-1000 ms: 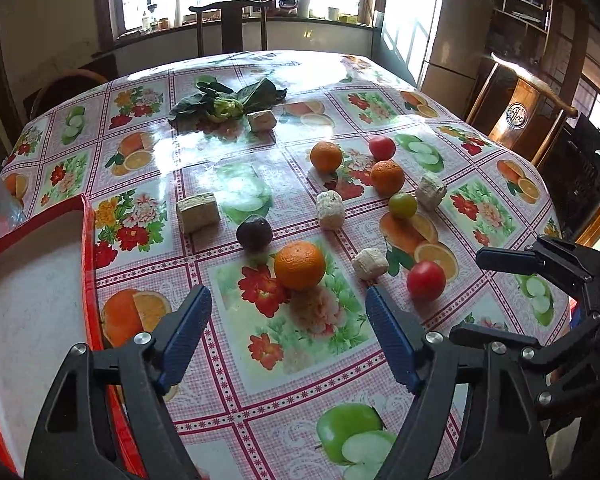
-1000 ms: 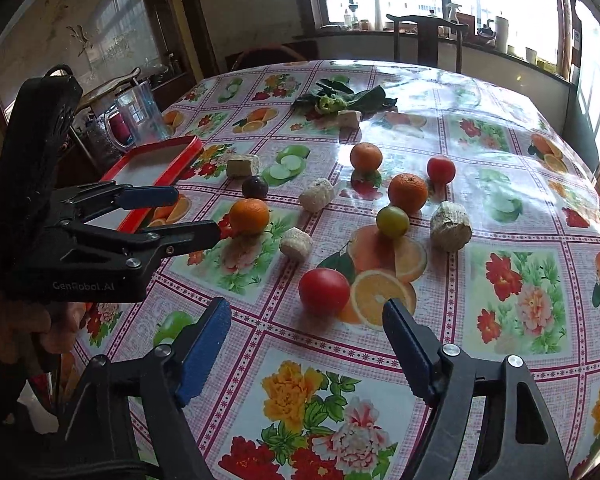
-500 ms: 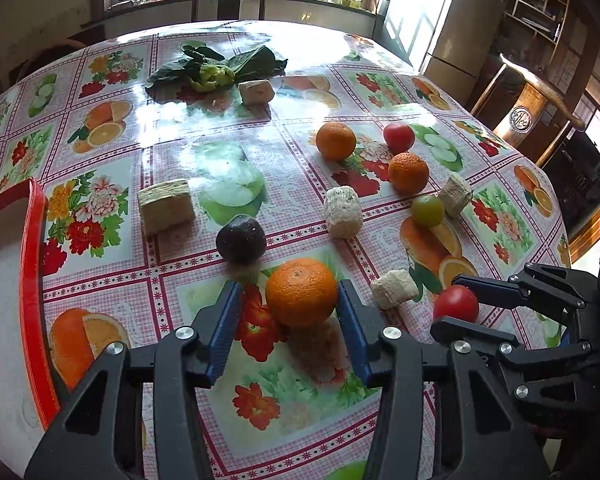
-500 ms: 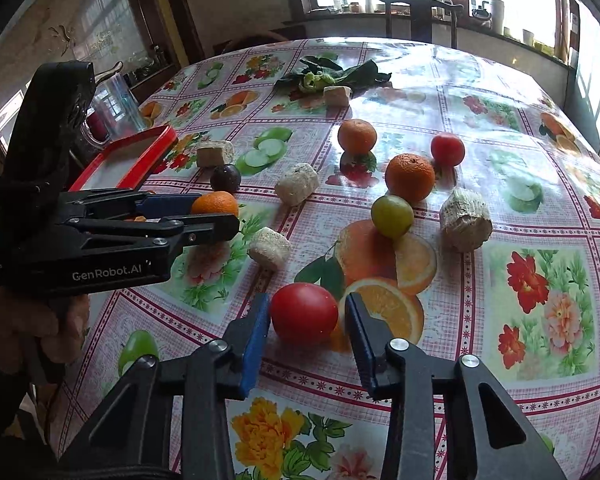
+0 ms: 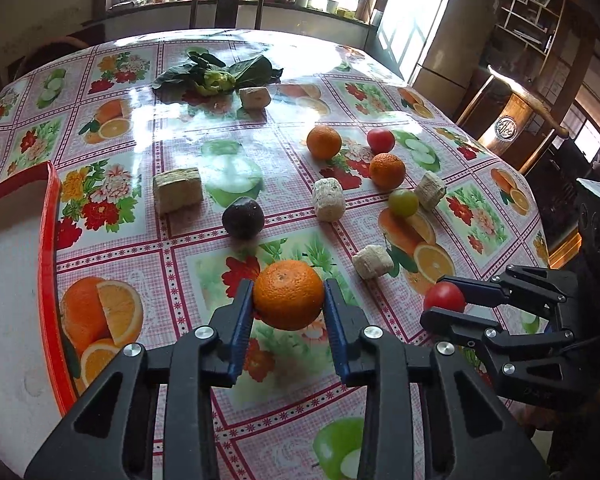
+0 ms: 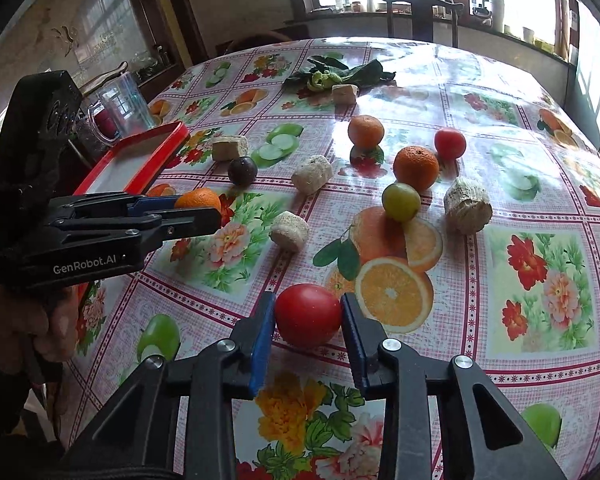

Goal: Organize fruits
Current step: 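Grasp the orange with the left tool while the right tool grasps the red tomato, then carry the orange and tomato to the white tray and release both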

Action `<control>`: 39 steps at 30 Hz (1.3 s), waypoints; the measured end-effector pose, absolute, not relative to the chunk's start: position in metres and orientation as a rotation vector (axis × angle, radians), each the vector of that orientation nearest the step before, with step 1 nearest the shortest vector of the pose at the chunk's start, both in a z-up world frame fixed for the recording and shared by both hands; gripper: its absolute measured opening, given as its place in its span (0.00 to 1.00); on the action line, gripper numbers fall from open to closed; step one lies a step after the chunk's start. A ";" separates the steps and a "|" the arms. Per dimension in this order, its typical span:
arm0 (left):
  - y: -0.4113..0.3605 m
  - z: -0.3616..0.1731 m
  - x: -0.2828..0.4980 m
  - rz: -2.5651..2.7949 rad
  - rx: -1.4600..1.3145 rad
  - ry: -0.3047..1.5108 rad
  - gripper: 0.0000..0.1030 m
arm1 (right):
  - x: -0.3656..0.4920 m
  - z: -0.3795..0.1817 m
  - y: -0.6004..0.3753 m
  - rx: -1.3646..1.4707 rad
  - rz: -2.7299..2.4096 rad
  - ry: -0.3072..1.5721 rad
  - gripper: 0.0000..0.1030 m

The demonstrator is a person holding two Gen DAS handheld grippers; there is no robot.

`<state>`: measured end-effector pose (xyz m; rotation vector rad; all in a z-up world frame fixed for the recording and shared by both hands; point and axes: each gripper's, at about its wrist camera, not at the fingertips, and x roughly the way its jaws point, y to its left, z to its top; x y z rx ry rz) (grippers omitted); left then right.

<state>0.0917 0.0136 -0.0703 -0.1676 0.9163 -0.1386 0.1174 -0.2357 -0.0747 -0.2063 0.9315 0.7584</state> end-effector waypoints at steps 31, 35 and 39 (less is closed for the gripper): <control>0.092 -0.029 -0.024 0.002 -0.256 0.783 0.31 | 0.056 -0.037 -0.178 -0.218 0.902 0.861 0.32; 0.103 -0.026 -0.038 0.027 -0.264 0.772 0.31 | 0.049 -0.037 -0.163 -0.216 0.937 0.863 0.32; 0.115 -0.022 -0.052 0.059 -0.267 0.760 0.31 | 0.043 -0.035 -0.146 -0.222 0.975 0.862 0.32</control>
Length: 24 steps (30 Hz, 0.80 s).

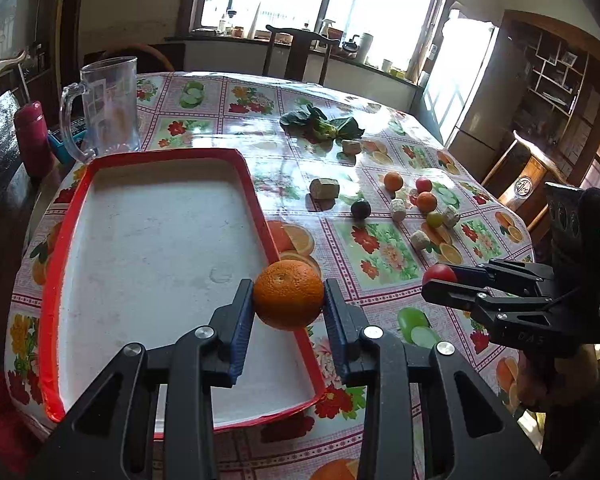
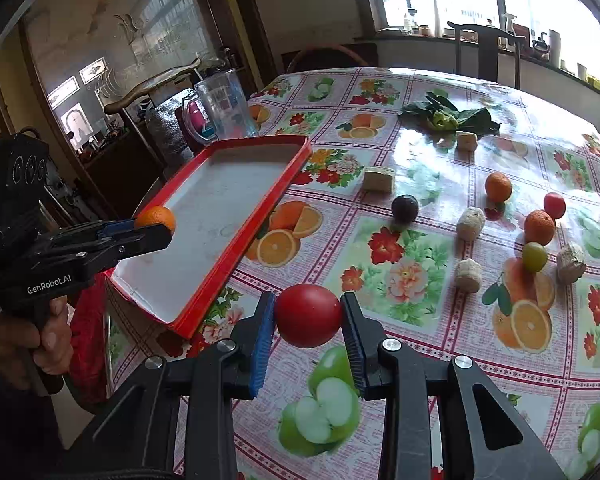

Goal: Organize fruits
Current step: 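Carry the orange and tomato to the white tray and release both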

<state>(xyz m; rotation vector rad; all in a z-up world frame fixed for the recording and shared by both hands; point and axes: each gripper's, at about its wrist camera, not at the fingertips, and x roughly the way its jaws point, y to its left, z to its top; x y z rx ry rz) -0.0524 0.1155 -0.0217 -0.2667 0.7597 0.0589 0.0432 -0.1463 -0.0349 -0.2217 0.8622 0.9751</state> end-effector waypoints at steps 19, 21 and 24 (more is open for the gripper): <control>0.170 -0.021 -0.096 0.176 -0.315 0.735 0.31 | 0.017 -0.026 -0.080 -0.255 1.109 0.850 0.32; 0.176 -0.022 -0.099 0.189 -0.316 0.738 0.31 | 0.015 -0.028 -0.069 -0.260 1.127 0.854 0.32; 0.186 -0.028 -0.104 0.206 -0.316 0.752 0.31 | 0.011 -0.032 -0.052 -0.273 1.149 0.866 0.32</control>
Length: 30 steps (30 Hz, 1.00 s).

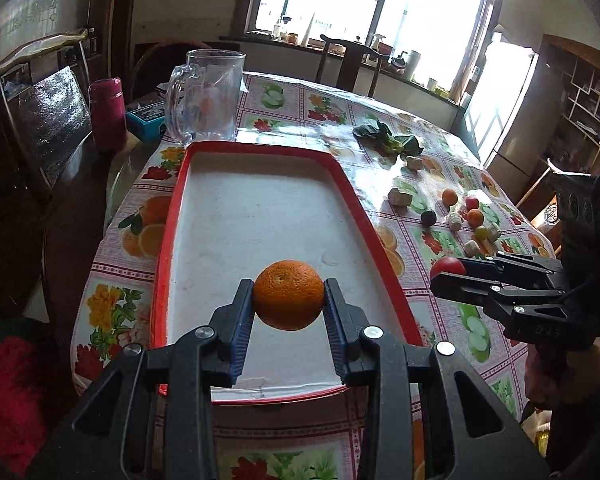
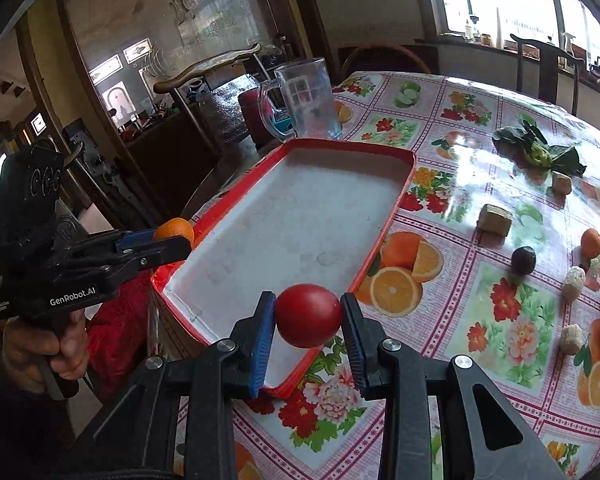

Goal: Organize fruits
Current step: 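Carry the orange and tomato to the white tray and release both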

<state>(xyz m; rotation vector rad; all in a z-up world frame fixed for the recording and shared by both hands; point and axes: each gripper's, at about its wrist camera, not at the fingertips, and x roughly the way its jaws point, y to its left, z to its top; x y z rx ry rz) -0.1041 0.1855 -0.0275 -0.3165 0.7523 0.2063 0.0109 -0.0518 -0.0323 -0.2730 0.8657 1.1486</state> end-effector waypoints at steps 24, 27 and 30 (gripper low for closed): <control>0.217 -0.074 -0.097 0.214 -0.364 0.868 0.31 | 0.001 -0.078 0.016 -0.420 1.186 0.959 0.32; 0.218 -0.079 -0.095 0.216 -0.363 0.884 0.31 | 0.000 -0.083 0.019 -0.443 1.189 0.972 0.32; 0.215 -0.080 -0.093 0.218 -0.341 0.890 0.31 | -0.002 -0.086 0.019 -0.453 1.185 0.970 0.33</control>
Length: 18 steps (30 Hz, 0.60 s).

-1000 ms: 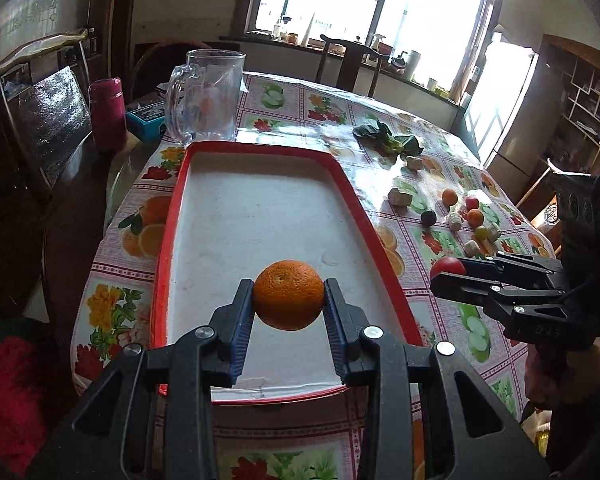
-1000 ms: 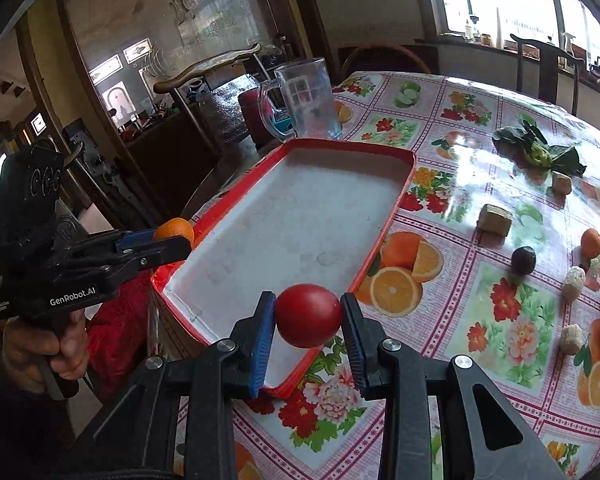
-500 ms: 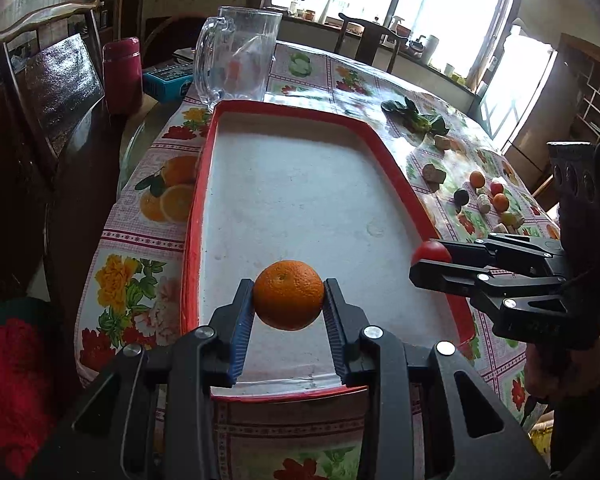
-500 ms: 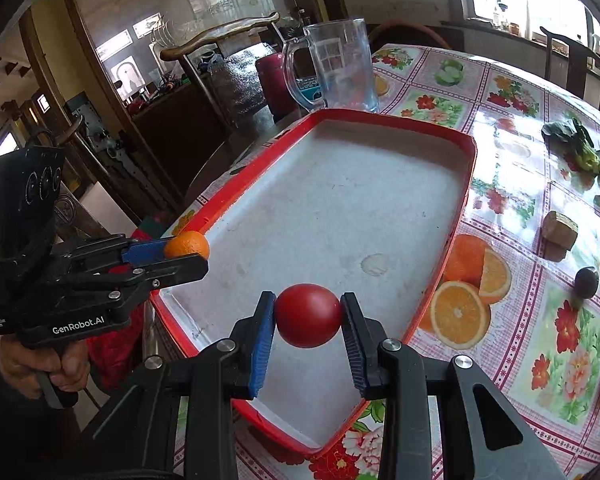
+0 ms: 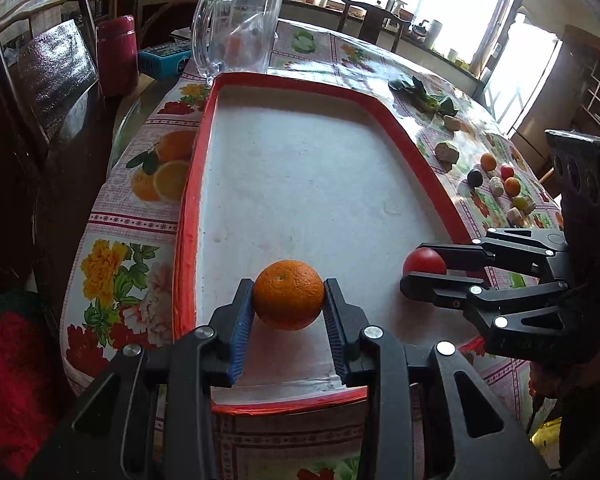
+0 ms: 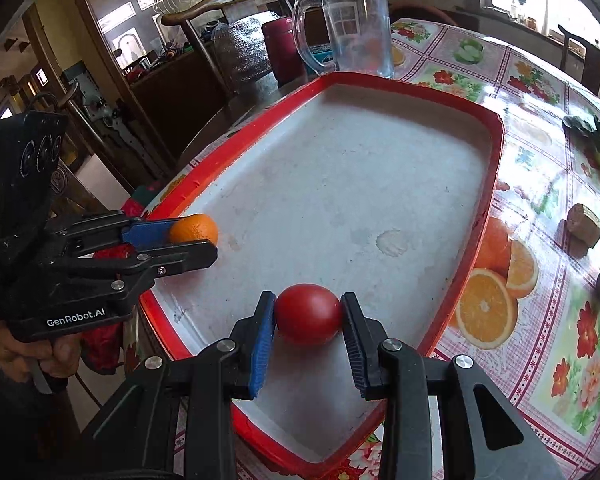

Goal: Organize fruits
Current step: 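Carry the orange and tomato to the white tray and release both, then move both open tools back toward the remaining fruits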

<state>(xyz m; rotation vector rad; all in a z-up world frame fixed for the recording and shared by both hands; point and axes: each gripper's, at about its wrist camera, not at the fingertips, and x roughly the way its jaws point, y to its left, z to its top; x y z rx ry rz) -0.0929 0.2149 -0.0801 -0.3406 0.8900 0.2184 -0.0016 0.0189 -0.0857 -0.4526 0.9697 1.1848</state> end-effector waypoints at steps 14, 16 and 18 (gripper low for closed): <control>0.214 -0.066 -0.099 0.251 -0.325 0.877 0.52 | 0.003 -0.056 -0.011 -0.366 1.185 0.906 0.51; 0.214 -0.063 -0.100 0.255 -0.322 0.872 0.52 | 0.005 -0.051 -0.020 -0.348 1.178 0.894 0.51; 0.213 -0.060 -0.100 0.254 -0.324 0.866 0.52 | 0.006 -0.047 -0.030 -0.335 1.168 0.884 0.51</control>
